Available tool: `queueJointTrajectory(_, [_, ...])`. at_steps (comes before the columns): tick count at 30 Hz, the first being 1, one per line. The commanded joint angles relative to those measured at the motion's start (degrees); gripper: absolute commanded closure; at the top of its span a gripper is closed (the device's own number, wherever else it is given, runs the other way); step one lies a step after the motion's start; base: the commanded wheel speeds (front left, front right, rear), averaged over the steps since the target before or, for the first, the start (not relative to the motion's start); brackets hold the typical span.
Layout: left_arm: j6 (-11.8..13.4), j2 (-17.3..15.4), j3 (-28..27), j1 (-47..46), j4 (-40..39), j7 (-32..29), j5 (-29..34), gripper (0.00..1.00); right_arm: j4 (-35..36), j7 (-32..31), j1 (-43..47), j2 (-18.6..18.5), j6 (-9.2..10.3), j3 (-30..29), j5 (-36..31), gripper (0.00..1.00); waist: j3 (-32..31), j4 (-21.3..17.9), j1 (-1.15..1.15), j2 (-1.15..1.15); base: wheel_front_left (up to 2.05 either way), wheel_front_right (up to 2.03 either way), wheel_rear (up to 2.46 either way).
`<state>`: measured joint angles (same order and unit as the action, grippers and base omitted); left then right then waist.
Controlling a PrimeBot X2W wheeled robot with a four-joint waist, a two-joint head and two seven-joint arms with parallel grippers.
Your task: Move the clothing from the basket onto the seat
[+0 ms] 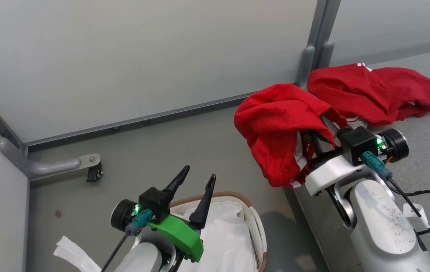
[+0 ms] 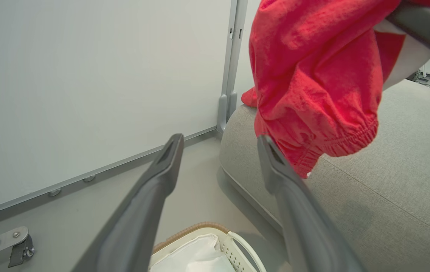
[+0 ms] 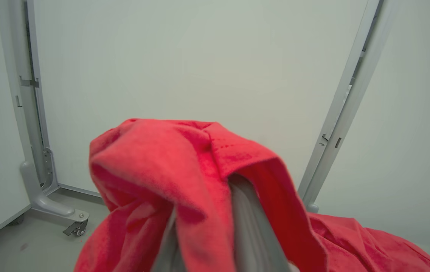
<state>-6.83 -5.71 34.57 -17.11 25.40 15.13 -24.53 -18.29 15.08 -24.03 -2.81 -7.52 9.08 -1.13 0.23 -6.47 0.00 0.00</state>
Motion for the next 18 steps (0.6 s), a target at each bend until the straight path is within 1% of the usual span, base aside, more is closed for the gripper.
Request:
queueJointTrajectory(1, [-0.25,0.39,-0.64,1.1,-0.13,0.01,0.66,0.0,0.25,0.14,0.85,-0.16,0.06,-0.66,-0.24,1.0,0.3,-0.53,0.0,0.0,0.0,0.0,0.0])
queueJointTrajectory(6, [-0.56,1.17,-1.88,1.66,-0.43,0.01,2.1,0.0,0.36,0.14,1.01,-0.18,0.06,-2.16,-0.16,1.0,1.13,-3.37,0.0,0.0,0.0,0.0,0.0])
queueJointTrajectory(12, [-0.68,1.79,-2.78,1.04,-1.11,0.02,3.14,0.0,0.48,0.14,0.29,-0.17,0.07,-3.64,-0.47,1.0,3.32,-9.35,0.0,0.0,0.0,0.0,0.0])
queueJointTrajectory(18, [-0.73,1.95,-1.82,-0.73,-1.74,0.02,3.92,0.0,1.09,0.14,0.58,-0.13,0.06,-6.72,-1.46,1.0,5.86,-14.86,0.0,0.0,0.0,0.0,0.0])
